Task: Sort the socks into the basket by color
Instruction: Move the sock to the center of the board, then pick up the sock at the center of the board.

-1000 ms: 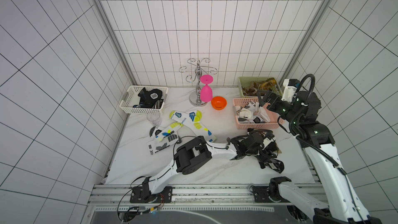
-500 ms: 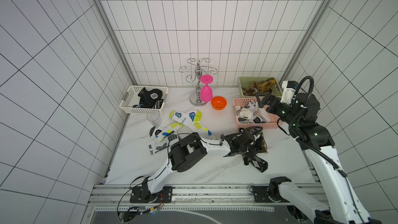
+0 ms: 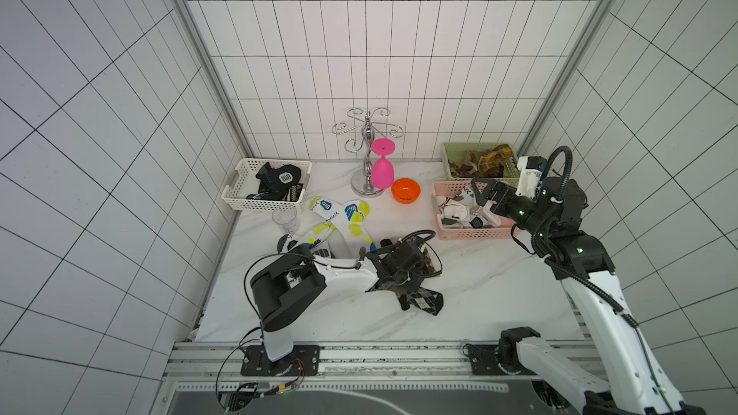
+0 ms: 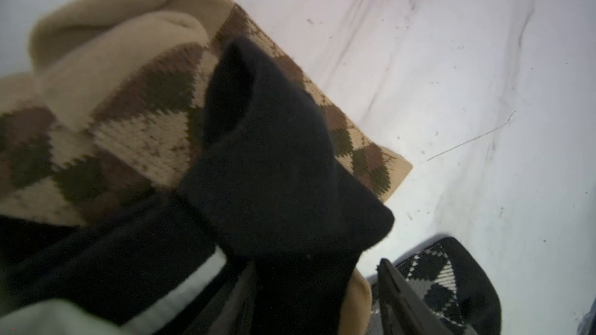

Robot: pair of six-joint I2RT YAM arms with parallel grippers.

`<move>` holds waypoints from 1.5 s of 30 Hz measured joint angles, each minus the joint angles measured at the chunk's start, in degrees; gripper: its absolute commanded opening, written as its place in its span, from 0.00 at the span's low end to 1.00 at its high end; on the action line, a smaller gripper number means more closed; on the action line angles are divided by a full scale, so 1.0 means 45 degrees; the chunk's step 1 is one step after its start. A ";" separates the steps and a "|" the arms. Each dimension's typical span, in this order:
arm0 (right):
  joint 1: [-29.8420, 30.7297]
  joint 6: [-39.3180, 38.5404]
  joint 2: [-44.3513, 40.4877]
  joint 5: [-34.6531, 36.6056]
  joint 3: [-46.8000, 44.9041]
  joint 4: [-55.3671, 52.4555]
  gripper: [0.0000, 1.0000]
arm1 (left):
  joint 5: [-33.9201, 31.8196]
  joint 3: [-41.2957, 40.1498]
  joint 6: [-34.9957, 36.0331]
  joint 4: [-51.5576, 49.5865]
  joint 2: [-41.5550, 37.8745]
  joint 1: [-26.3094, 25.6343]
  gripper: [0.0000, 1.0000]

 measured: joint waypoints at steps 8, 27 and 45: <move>0.0000 -0.0549 0.0408 -0.0087 -0.0005 -0.0544 0.99 | -0.0257 0.0641 0.0238 -0.1438 -0.2608 0.0335 0.63; 0.0000 -0.0816 0.1059 -0.0330 -0.0185 -0.0758 0.99 | 0.0874 0.4226 0.0908 -0.3575 0.1151 0.3303 0.63; 0.0000 -0.1030 0.3123 -0.0772 -0.0180 -0.0549 0.99 | 0.2433 0.4566 0.1336 -0.2715 0.2191 0.3711 0.54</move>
